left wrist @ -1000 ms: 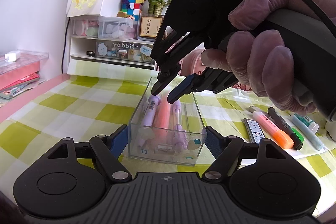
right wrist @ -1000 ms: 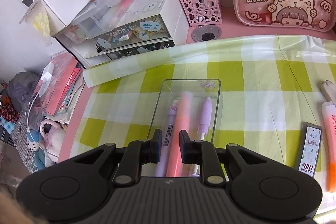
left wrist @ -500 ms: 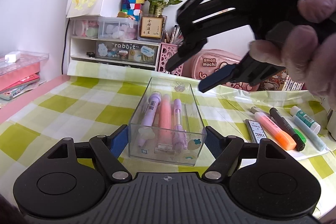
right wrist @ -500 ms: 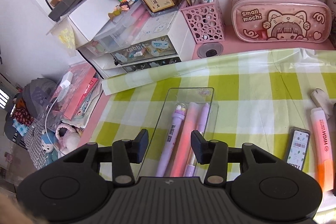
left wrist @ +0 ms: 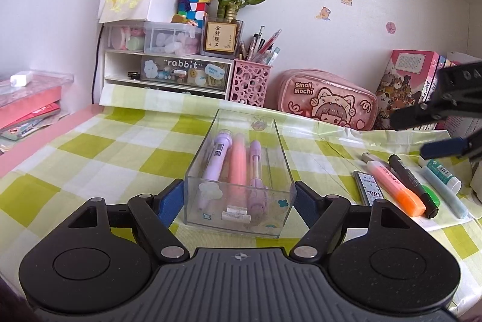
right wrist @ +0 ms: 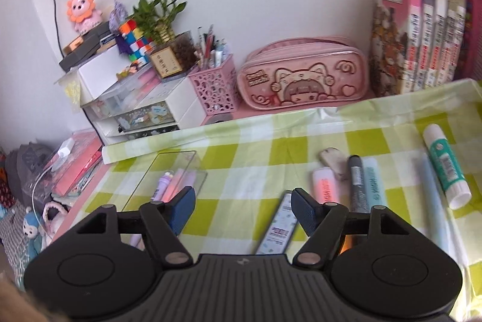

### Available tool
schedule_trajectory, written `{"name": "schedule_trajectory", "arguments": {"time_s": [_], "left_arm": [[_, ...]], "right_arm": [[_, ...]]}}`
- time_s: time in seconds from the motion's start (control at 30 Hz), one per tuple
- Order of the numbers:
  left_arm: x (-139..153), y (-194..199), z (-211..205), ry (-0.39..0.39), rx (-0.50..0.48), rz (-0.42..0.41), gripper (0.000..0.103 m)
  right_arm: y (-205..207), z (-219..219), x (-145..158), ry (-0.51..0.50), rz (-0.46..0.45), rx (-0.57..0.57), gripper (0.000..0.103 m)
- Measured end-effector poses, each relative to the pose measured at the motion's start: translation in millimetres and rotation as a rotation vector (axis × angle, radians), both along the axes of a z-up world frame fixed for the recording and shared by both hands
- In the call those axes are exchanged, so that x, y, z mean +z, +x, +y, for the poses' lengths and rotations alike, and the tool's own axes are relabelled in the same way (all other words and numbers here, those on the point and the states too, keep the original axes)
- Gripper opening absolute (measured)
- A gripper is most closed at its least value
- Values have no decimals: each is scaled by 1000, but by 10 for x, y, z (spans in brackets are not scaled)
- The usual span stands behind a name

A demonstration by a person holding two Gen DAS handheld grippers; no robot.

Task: Organize stationery
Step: 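Move the right gripper to the black marker and grasp it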

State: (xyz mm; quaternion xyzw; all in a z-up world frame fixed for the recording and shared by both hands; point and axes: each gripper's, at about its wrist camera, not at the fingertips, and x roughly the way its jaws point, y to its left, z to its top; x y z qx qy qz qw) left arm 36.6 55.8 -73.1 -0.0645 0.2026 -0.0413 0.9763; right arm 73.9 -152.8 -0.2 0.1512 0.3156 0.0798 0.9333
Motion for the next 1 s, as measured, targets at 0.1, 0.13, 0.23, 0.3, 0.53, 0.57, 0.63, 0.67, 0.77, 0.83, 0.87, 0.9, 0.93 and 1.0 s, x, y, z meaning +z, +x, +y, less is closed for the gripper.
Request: {"name": "schedule_trajectory", "arguments": {"time_s": [0.1, 0.13, 0.23, 0.3, 0.53, 0.57, 0.63, 0.67, 0.77, 0.83, 0.87, 0.9, 0.93, 1.0], "left_arm": [[0, 2, 10, -1, -1, 0, 75], [0, 2, 13, -2, -2, 0, 75], [2, 6, 17, -4, -1, 2, 75], [2, 1, 15, -4, -1, 2, 75], [4, 1, 23, -3, -2, 2, 75], [4, 1, 22, -3, -2, 2, 75], [4, 2, 23, -3, -2, 3, 75], [3, 0, 21, -3, -1, 2, 75], [-7, 3, 3, 5, 1, -1, 75], [-5, 4, -2, 3, 3, 2, 75], [-4, 2, 2, 1, 2, 3, 75], [-4, -6, 8, -1, 0, 4, 75], [-3, -10, 16, -3, 0, 4, 75], [-2, -29, 26, -5, -2, 4, 75]], "right_arm": [[-99, -280, -86, 44, 3, -32, 73], [-115, -369, -92, 47, 2, -62, 73], [-137, -537, -105, 47, -7, -135, 73], [-144, -595, -123, 50, -10, -145, 73], [-112, -588, -241, 75, -2, -139, 53], [-103, -577, -260, 68, 4, -143, 50], [-90, -563, -304, 58, 11, -146, 45], [-79, -558, -321, 54, 16, -148, 42], [-42, -536, -371, 19, 15, -154, 34], [1, -525, -419, -8, 30, -169, 28], [31, -517, -447, -17, 44, -177, 25], [43, -505, -470, -31, 48, -188, 22], [53, -484, -490, -51, 54, -200, 20], [51, -420, -516, -111, 55, -216, 17]]}}
